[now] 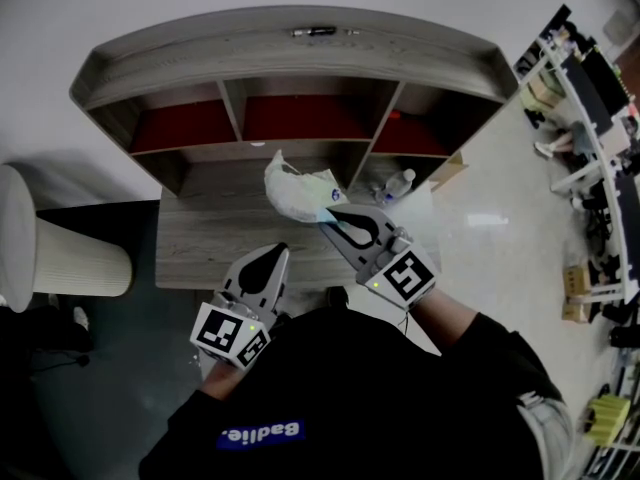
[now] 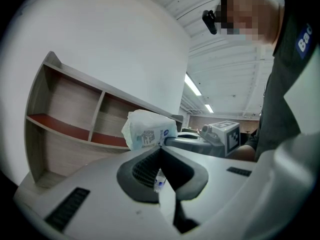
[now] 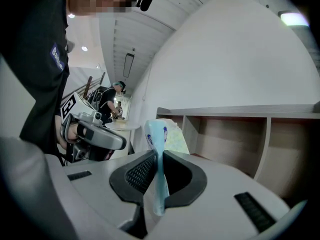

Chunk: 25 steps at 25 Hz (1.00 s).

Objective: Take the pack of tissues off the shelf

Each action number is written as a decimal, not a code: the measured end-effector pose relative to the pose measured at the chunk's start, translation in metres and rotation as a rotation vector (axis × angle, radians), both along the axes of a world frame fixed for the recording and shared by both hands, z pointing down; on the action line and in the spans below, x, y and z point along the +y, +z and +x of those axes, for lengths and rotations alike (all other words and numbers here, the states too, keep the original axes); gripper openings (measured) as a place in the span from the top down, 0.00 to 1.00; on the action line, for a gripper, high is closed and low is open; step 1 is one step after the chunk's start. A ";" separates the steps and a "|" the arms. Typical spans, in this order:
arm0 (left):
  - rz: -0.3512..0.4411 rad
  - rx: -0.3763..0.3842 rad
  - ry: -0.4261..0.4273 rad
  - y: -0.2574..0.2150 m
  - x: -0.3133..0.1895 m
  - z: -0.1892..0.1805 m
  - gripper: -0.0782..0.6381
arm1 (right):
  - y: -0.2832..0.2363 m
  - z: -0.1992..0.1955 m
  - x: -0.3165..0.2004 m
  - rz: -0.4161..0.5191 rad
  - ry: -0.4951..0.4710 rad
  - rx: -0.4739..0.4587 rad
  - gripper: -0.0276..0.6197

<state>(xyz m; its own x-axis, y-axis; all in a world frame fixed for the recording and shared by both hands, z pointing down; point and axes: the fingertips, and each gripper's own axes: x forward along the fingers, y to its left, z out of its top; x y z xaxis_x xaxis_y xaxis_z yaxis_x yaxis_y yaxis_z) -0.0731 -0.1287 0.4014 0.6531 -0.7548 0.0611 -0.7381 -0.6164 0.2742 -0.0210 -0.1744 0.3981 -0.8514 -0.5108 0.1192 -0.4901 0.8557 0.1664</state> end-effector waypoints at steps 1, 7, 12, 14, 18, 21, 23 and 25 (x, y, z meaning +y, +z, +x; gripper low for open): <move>-0.001 0.000 0.000 0.000 0.000 0.000 0.89 | 0.001 0.000 0.000 -0.009 -0.003 -0.003 0.87; -0.004 0.003 -0.008 0.002 -0.004 -0.003 0.89 | 0.003 -0.002 -0.004 -0.046 -0.010 -0.034 0.87; -0.005 0.004 -0.013 0.003 -0.006 -0.005 0.89 | 0.004 -0.008 -0.005 -0.038 -0.021 -0.024 0.87; -0.007 0.004 -0.015 0.004 -0.007 -0.006 0.89 | 0.004 -0.009 -0.006 -0.036 -0.023 -0.021 0.87; -0.008 0.004 -0.018 0.005 -0.008 -0.007 0.89 | 0.006 -0.010 -0.008 -0.037 -0.025 -0.017 0.87; -0.009 0.004 -0.022 0.005 -0.007 -0.007 0.89 | 0.007 -0.011 -0.008 -0.036 -0.030 -0.015 0.87; -0.010 0.005 -0.025 0.005 -0.007 -0.007 0.89 | 0.007 -0.011 -0.008 -0.038 -0.031 -0.011 0.87; -0.011 0.005 -0.026 0.005 -0.007 -0.007 0.89 | 0.007 -0.011 -0.008 -0.040 -0.032 -0.008 0.87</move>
<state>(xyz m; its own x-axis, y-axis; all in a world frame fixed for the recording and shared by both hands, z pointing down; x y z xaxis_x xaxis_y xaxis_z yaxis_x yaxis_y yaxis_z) -0.0799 -0.1358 0.4064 0.6332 -0.7712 0.0662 -0.7528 -0.5936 0.2846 -0.0318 -0.1827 0.4055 -0.8681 -0.4785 0.1320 -0.4638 0.8767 0.1276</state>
